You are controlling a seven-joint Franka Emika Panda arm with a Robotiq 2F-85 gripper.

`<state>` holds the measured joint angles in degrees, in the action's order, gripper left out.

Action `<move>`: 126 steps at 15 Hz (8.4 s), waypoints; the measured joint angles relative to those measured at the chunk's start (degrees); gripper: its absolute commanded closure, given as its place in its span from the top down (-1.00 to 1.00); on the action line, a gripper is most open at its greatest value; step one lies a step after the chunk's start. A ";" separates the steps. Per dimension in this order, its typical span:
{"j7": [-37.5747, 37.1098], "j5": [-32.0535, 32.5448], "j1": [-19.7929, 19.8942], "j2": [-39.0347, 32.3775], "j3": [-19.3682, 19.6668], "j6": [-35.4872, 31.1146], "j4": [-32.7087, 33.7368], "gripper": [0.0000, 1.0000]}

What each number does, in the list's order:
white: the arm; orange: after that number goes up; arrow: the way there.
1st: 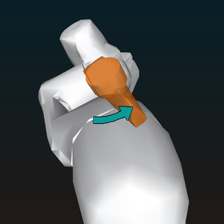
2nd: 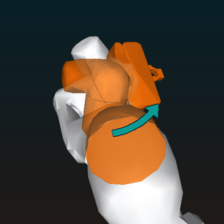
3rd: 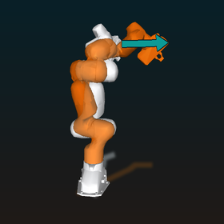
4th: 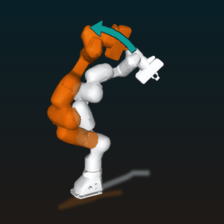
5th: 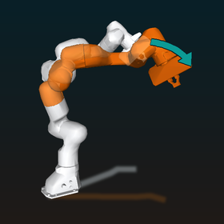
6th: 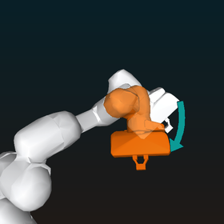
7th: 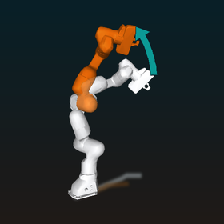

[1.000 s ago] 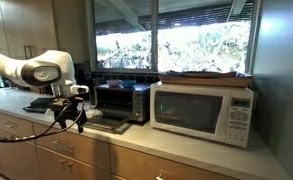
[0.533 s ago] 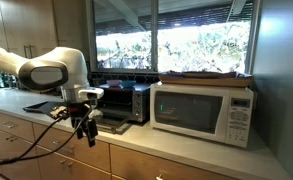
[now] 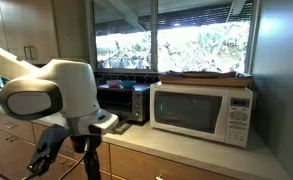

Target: Open the far right drawer

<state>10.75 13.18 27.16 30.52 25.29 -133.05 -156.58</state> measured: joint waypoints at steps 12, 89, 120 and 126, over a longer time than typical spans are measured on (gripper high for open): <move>-4.28 -20.52 -2.37 -20.66 9.46 -22.66 8.33 1.00; 2.74 -79.51 13.10 -84.32 -14.09 0.42 68.12 1.00; -13.40 -70.35 7.83 -82.47 -11.67 0.70 65.93 1.00; -16.68 -69.30 7.46 -81.48 -11.11 0.85 64.48 1.00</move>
<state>-5.92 -56.12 34.62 -50.96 14.18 -132.19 -92.10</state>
